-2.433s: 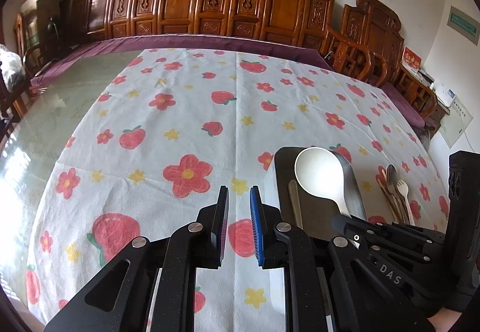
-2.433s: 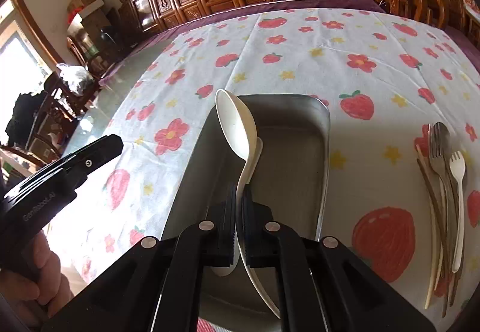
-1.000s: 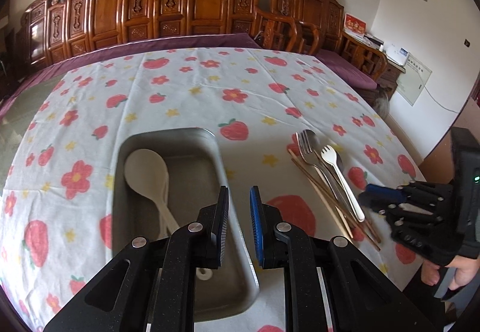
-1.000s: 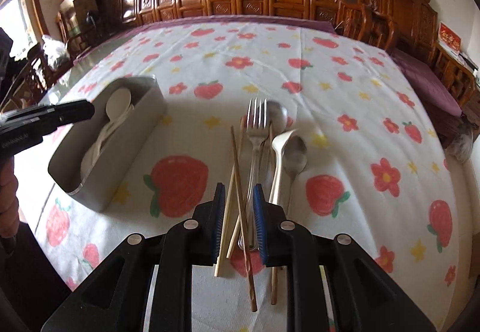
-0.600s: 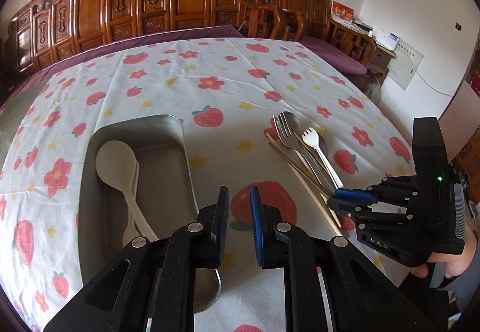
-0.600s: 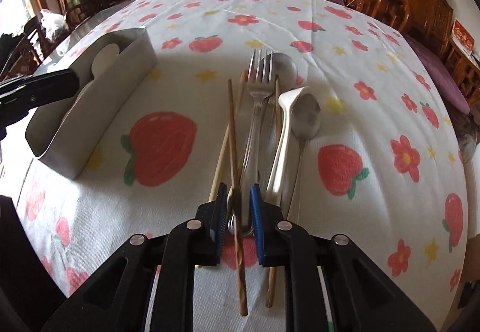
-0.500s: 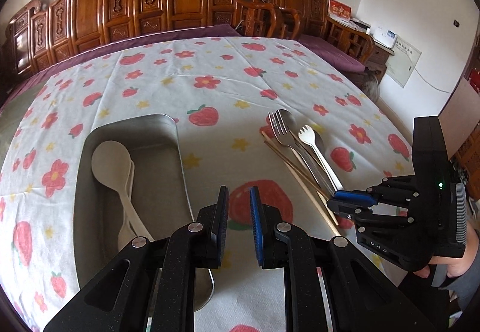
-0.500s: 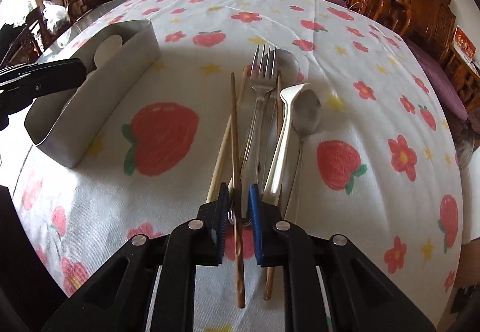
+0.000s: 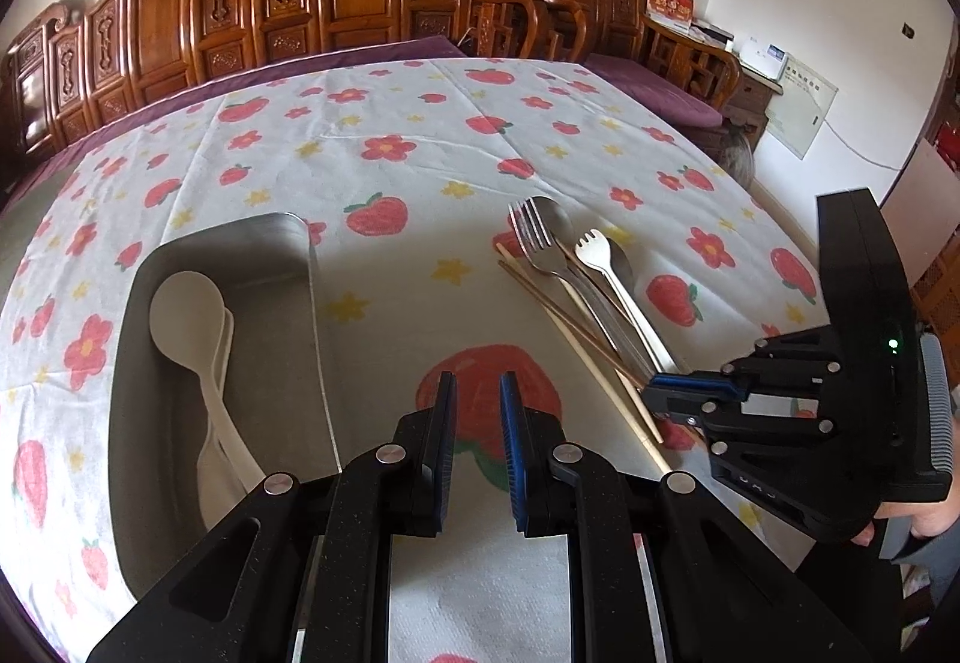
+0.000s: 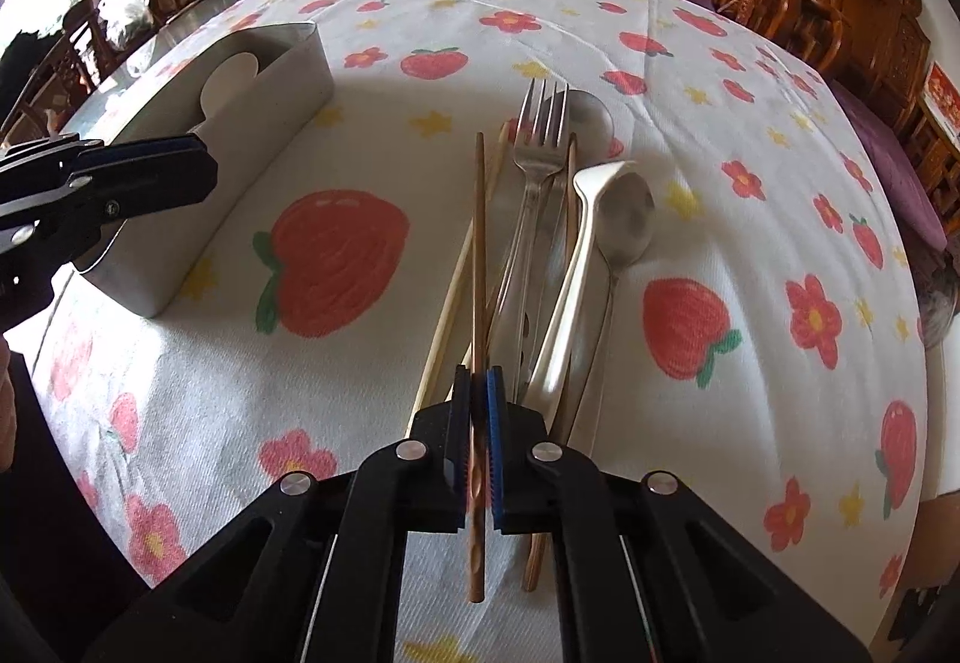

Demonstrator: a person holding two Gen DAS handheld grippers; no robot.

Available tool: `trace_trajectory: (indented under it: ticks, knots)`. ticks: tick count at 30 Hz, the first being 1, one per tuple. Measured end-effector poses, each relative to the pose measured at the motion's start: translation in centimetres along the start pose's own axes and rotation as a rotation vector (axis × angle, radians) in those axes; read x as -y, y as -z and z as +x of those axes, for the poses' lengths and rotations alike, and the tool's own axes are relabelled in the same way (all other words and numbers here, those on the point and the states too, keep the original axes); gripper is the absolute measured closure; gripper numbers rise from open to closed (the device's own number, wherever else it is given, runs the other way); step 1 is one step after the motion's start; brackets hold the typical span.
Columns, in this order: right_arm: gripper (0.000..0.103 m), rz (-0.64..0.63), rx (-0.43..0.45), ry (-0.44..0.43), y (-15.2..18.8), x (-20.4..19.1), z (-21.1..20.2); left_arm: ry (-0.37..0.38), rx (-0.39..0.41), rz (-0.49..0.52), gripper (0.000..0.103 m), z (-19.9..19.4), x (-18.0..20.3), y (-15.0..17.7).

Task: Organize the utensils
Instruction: 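Move the right tool back to the pile and grasp a wooden chopstick, then carry the wooden chopstick in the right tool over the grey tray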

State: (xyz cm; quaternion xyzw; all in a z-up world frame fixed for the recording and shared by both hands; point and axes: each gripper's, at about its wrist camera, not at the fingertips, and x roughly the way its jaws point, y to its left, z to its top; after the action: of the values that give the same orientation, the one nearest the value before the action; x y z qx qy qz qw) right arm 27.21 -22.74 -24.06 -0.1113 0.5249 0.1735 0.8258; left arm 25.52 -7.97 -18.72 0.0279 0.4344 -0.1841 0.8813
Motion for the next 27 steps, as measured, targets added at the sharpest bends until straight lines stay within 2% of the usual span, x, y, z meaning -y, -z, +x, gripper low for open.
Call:
trace_trajectory:
  ticks: [5,12,15,18,27]
  knots:
    - [0.097,-0.002,-0.001,0.002,-0.2,0.2,0.0,-0.007,0.0,0.006,0.09,0.1,0.4,0.2]
    - [0.097,0.138,0.094,-0.067,1.2,3.0,-3.3,-0.018,-0.003,0.011,0.09,0.1,0.8,0.5]
    - [0.097,0.167,0.125,-0.057,1.9,4.2,-4.9,0.013,-0.009,-0.005,0.09,0.0,1.1,0.5]
    - [0.097,0.18,0.145,-0.041,2.7,5.2,-5.7,-0.007,0.002,0.015,0.09,-0.1,2.1,0.3]
    - [0.097,0.201,0.164,-0.039,3.3,7.3,-4.9,-0.041,-0.039,0.052,0.09,2.5,5.2,-0.5]
